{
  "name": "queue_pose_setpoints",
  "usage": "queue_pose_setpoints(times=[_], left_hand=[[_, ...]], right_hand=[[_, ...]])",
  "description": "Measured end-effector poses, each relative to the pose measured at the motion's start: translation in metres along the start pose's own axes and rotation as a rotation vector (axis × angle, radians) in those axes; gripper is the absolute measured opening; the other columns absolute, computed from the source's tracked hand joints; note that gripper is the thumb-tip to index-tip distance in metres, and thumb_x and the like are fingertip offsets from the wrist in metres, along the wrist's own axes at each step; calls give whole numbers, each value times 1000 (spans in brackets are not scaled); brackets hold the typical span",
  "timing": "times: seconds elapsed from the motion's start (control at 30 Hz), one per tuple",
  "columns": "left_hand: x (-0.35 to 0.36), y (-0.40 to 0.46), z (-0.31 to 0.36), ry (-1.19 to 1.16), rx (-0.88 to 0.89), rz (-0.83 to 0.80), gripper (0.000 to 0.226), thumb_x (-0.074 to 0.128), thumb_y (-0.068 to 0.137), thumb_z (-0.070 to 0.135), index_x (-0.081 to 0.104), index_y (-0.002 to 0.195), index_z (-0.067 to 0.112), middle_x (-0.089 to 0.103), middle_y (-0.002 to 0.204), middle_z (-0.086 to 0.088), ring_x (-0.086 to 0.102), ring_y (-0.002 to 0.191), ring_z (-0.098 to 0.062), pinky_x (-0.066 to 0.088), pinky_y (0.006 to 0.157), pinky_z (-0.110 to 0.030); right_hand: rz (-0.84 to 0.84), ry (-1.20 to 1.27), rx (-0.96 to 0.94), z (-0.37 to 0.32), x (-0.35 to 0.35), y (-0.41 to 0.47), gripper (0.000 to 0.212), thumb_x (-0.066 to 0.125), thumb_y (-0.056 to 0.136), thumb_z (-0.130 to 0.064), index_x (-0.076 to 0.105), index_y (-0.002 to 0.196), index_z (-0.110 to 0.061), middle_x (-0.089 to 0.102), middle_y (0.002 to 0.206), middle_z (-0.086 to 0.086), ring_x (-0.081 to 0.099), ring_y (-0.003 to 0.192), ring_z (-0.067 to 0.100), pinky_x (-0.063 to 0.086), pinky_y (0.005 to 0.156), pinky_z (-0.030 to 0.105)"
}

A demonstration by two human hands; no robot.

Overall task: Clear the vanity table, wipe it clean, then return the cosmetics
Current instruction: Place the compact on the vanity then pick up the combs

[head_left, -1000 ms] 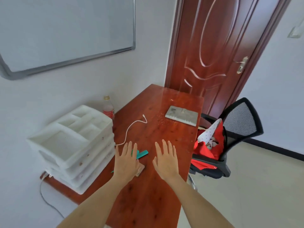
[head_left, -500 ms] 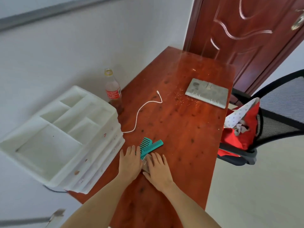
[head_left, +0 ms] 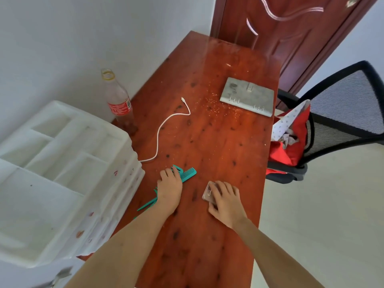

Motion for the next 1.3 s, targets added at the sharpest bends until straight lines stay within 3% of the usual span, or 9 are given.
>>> queue_pose_setpoints(times=[0.1, 0.23, 0.37, 0.47, 0.57, 0.7, 0.87, 1.0, 1.3], left_hand=[[-4, 4, 3, 8, 53, 14, 51, 42, 95, 4, 23, 142, -2, 42, 132, -17, 43, 120, -27, 50, 86, -31], [-10, 4, 1, -27, 89, 44, 37, 49, 92, 8, 42, 129, 7, 47, 124, -10, 46, 114, -23, 50, 83, -30], [-20, -8, 7, -70, 94, 63, 32, 39, 96, 10, 37, 128, 9, 55, 121, -11, 55, 108, -28, 48, 87, -38], [-32, -20, 3, -219, 36, 77, 36, 42, 96, 23, 35, 129, 12, 55, 121, -9, 59, 104, -25, 49, 80, -34], [-43, -36, -6, -312, -81, 117, 38, 46, 95, 34, 38, 126, 14, 54, 121, -5, 61, 101, -19, 50, 75, -27], [-68, -73, -18, -253, -208, 225, 40, 47, 92, 44, 42, 120, 16, 58, 114, -1, 62, 93, -16, 50, 69, -25], [-101, -150, -55, -295, -508, 329, 43, 44, 92, 44, 42, 121, 11, 56, 115, -7, 60, 98, -28, 47, 74, -37], [-118, -230, -90, -336, -747, 408, 42, 44, 92, 41, 43, 118, 9, 56, 115, -9, 60, 97, -30, 42, 68, -35], [-104, -494, -154, -305, -1341, 472, 32, 39, 93, 37, 43, 108, 9, 57, 105, -6, 61, 88, -28, 39, 64, -34]], right_hand=[[-13, 71, 61, -1, -3, 3, 73, 56, 73, -37, 37, 138, -11, 52, 117, 11, 51, 105, 27, 48, 86, 39], [-73, 81, 53, -8, -7, 7, 85, 63, 76, -27, 19, 147, -13, 36, 128, 11, 40, 116, 26, 39, 100, 36], [-65, 9, 58, -13, -13, 9, 79, 62, 77, -30, 22, 144, -13, 34, 135, 9, 36, 122, 26, 34, 102, 35], [-35, -14, 58, -14, -21, 12, 81, 63, 75, -34, 25, 143, -12, 40, 132, 7, 39, 121, 25, 35, 100, 36], [48, -36, 28, -15, -40, 16, 78, 69, 65, -38, 41, 133, -11, 51, 116, 6, 50, 106, 25, 43, 86, 37], [225, -11, -118, -34, -77, 18, 59, 75, 54, -37, 57, 104, -12, 58, 91, 4, 58, 83, 25, 48, 65, 35], [369, 39, -432, -100, -133, 4, 58, 76, 50, -34, 58, 99, -9, 58, 85, 8, 58, 79, 29, 46, 62, 35], [428, 70, -641, -170, -164, -33, 47, 73, 48, -25, 56, 89, -7, 57, 78, 9, 58, 72, 31, 44, 56, 34], [331, 184, -1156, -360, -178, -194, 53, 78, 53, -26, 55, 94, -3, 58, 82, 14, 57, 75, 35, 42, 59, 36]])
Point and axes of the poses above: each hand's wrist, its own y-axis towards the middle knuckle, its own x-axis out of the palm, z = x × y, the point moved 9 cm from there along y, towards the middle knuckle
